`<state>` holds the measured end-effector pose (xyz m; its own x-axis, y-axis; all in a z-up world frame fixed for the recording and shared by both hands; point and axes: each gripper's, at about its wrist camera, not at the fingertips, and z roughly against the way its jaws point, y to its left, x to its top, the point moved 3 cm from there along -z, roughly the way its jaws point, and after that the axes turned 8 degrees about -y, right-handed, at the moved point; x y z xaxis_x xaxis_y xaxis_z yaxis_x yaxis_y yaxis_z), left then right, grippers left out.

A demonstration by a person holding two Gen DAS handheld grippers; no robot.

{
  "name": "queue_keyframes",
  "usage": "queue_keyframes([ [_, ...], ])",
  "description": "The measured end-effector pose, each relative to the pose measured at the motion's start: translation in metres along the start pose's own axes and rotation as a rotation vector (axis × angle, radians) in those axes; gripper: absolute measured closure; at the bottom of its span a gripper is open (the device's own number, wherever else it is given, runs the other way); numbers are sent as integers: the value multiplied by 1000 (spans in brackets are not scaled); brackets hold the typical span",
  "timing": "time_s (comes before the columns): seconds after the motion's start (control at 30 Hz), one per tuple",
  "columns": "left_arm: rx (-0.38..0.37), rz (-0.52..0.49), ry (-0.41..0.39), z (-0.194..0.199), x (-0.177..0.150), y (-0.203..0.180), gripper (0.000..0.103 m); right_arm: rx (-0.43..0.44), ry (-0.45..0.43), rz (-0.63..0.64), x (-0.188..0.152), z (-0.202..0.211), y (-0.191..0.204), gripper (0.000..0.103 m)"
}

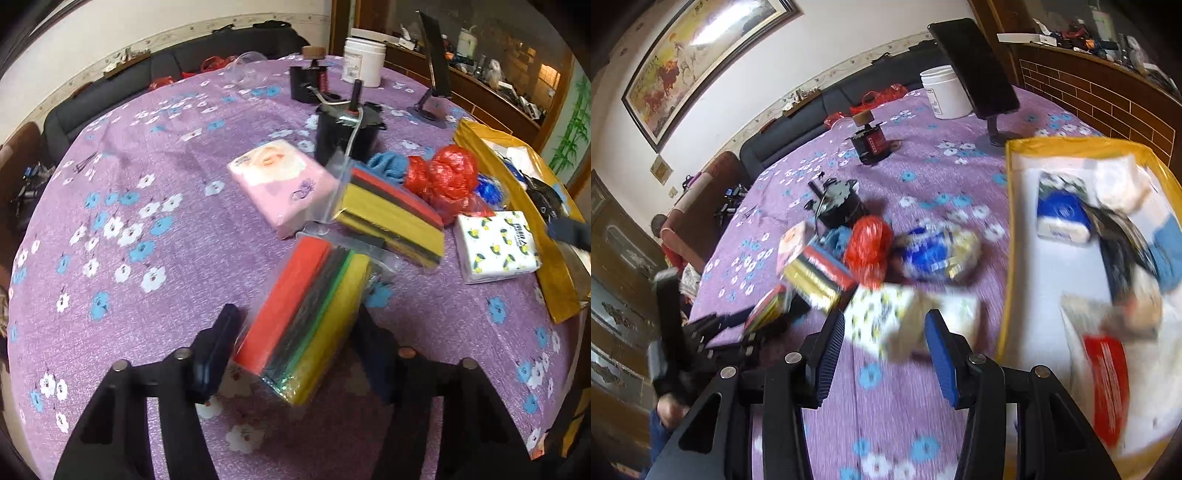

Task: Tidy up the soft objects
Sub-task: 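Swing the left tool to the bagged coloured sponges and grasp them, then grasp the lemon-print tissue pack with the right tool while the left tool holds the sponges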

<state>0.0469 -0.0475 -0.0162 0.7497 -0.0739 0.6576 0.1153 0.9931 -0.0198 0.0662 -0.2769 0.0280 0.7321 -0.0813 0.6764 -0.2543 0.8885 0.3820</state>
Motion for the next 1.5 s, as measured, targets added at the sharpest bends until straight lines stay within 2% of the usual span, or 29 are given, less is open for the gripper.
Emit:
queue_keyframes([
  [0.07, -9, -11, -17, 4, -2, -3, 56, -26, 5, 2, 9, -16, 1, 54],
  [0.17, -38, -10, -38, 10, -1, -4, 60, -68, 14, -11, 14, -40, -1, 54],
  [0.23, -48, -6, -52, 14, -1, -2, 60, -54, 35, 5, 10, -50, 1, 54],
  [0.3, -56, 6, -59, 16, -1, 1, 60, -31, 74, 45, -1, -50, 11, 54],
  [0.43, -71, 24, -45, 15, -2, 6, 60, 167, 177, 157, -36, -29, 53, 53],
  [0.5, -70, 33, -43, 14, 0, 6, 60, 146, 151, 197, -42, -19, 61, 52],
  [0.53, -70, 34, -41, 14, 0, 6, 59, 118, 125, 231, -43, -16, 64, 45],
  [0.6, -68, 35, -37, 13, 0, 6, 54, 51, 85, 289, -43, -16, 64, 41],
  [0.67, -56, 43, -27, 10, 0, 7, 34, 42, 103, 267, -46, -22, 61, 41],
  [0.7, -48, 49, -25, 8, 1, 8, 31, 52, 116, 255, -48, -25, 61, 41],
  [0.83, -59, 100, -1, -2, 6, 14, 29, 41, 127, 250, -55, -30, 67, 40],
  [0.93, -42, 77, -6, -6, 7, 10, 29, 25, 129, 250, -60, -35, 71, 37],
  [0.97, -33, 57, -8, -6, 7, 6, 33, 19, 136, 246, -62, -39, 73, 36],
  [1.0, -27, 32, -16, -5, 7, 2, 42, 16, 144, 246, -64, -43, 75, 36],
  [1.03, -20, 13, -24, -4, 7, -1, 66, 12, 150, 250, -66, -45, 78, 36],
  [1.17, -34, 20, -47, 3, 6, 1, 65, -66, 128, 309, -72, -54, 88, 37],
  [1.2, -29, 27, -58, 6, 6, 4, 65, -86, 126, 310, -74, -56, 86, 44],
  [1.37, -30, 69, -111, 20, 8, 14, 65, -87, 77, 285, -69, -47, 78, 46],
  [1.5, -21, 62, -149, 28, 10, 12, 65, -54, 25, 249, -63, -33, 76, 46],
])
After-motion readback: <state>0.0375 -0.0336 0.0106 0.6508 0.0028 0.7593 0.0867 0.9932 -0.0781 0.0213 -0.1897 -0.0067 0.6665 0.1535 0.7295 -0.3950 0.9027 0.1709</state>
